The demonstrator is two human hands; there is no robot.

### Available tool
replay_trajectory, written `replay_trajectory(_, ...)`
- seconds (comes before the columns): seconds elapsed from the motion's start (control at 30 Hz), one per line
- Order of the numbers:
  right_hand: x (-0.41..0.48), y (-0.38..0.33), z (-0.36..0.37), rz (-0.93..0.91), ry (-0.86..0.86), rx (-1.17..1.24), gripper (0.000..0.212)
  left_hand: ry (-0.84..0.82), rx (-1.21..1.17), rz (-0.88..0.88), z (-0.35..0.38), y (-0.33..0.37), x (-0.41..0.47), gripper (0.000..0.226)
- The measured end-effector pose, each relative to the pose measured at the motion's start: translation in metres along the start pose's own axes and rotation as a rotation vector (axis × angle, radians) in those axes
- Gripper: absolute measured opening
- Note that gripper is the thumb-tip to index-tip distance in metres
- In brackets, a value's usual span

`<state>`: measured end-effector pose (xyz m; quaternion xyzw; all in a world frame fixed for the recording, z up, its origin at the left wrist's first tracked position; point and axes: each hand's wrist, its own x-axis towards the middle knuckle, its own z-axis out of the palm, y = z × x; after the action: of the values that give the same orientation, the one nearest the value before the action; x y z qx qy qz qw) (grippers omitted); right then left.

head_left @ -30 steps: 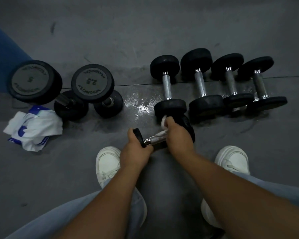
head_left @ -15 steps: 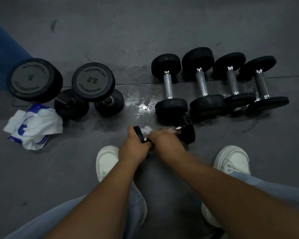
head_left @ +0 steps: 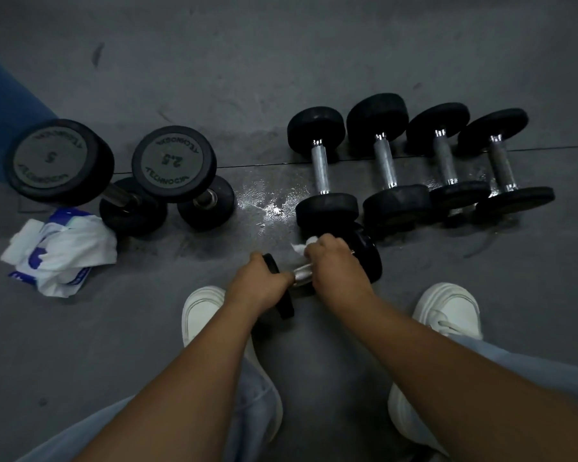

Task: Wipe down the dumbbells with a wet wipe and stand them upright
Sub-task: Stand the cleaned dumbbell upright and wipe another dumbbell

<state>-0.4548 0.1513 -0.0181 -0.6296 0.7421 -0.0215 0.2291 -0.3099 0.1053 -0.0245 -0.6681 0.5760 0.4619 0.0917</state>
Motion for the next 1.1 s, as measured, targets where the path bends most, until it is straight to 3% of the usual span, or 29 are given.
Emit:
replay_trajectory(0.1,-0.005,0.017,0.005,-0.011,-0.018,0.057,0.031,0.008,-0.072,-0.056,0.001,0.006,-0.006,0.065)
replay_trajectory(0.23,-0.004,0.029,0.019,0.122,0.163,0.231,0.04,0.309,-0.064,-0.069,0.017,0.009,-0.028,0.068)
replay_trajectory(0.37,-0.018,-0.001,0.028,-0.295,0.012,0.062,0.034,0.253,-0.019,0.06,0.038,-0.004,-0.038,0.085)
replay_trajectory(0.4,-0.014,0.007,0.026,-0.291,0.029,0.075,0.035,0.251,-0.034,0.067,0.039,-0.006,-0.036,0.087)
replay_trajectory(0.5,-0.006,0.027,0.016,0.087,0.094,0.106,0.042,0.281,-0.059,0.071,0.037,-0.005,-0.029,0.087)
replay_trajectory(0.53,-0.006,0.02,0.016,0.104,0.079,0.091,0.042,0.281,-0.063,0.079,0.037,-0.005,-0.027,0.088)
replay_trajectory(0.63,-0.013,-0.007,0.015,-0.205,-0.067,0.035,0.027,0.258,-0.075,0.091,0.036,-0.007,-0.025,0.088)
replay_trajectory(0.77,0.003,0.016,0.011,0.153,0.107,0.061,0.028,0.257,-0.074,0.096,0.038,-0.009,-0.022,0.09)
replay_trajectory(0.9,-0.008,-0.005,0.022,-0.029,-0.077,0.225,0.03,0.227,-0.092,0.095,0.035,-0.008,-0.022,0.089)
replay_trajectory(0.97,-0.005,0.011,0.027,0.152,0.085,0.301,0.035,0.222,-0.031,0.097,0.031,-0.007,-0.02,0.087)
replay_trajectory(1.03,-0.01,0.016,0.03,0.224,0.037,0.396,0.036,0.205,0.026,0.104,0.023,-0.005,-0.012,0.081)
replay_trajectory(1.1,-0.023,0.007,0.033,0.007,-0.145,0.388,0.051,0.147,0.062,0.123,0.013,-0.002,-0.003,0.072)
